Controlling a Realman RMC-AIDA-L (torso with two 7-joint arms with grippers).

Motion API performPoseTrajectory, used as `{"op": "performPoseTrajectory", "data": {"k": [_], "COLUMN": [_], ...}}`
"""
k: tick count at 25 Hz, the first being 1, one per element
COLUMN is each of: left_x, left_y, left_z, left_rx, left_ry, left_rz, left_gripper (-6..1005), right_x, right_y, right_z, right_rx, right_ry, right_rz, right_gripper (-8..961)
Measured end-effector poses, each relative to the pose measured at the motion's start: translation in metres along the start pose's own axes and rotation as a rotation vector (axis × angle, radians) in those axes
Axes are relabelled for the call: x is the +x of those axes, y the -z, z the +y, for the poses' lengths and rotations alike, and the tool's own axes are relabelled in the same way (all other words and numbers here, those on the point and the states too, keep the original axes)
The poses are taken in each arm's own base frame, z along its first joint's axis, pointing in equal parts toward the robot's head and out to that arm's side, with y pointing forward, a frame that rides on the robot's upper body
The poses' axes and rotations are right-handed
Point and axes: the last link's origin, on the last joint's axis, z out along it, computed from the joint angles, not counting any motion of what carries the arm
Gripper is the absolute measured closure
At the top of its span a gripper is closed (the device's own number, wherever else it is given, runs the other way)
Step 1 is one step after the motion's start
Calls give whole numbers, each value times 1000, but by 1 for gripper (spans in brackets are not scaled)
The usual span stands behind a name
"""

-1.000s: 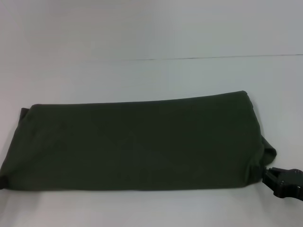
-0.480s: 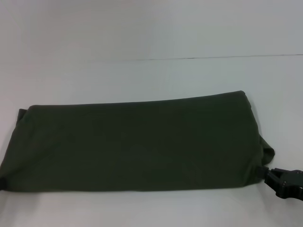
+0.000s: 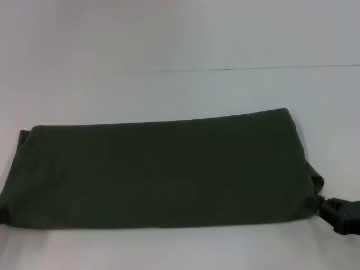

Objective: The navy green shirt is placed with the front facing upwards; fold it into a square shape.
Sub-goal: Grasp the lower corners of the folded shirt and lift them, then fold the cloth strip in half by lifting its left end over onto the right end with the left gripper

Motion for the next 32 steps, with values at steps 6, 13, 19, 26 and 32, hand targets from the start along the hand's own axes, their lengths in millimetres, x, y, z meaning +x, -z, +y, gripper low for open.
{"op": "performPoseTrajectory", "data": {"k": [6, 13, 19, 26, 32], "left_x": [2, 3, 3, 0, 2], "left_y": [-3, -6, -6, -1, 7], "left_z": [2, 4, 5, 3, -2], "left_rx": [-10, -22, -27, -11, 25], "left_ry": [0, 9, 24, 50, 68], "left_rz": [6, 25, 42, 47, 59], "left_gripper": [976, 975, 973, 968, 779], "right_x": [-7, -21, -34, -52, -66], "right_y": [15, 26, 15, -5, -32], "right_z": [-7, -4, -1, 4, 11], "right_rx": [40, 18, -22, -74, -119], "right_ry": [-20, 16, 44, 87, 131], "right_rz": [-86, -202, -218, -214, -179], "right_gripper": [897, 546, 347, 316, 315]}}
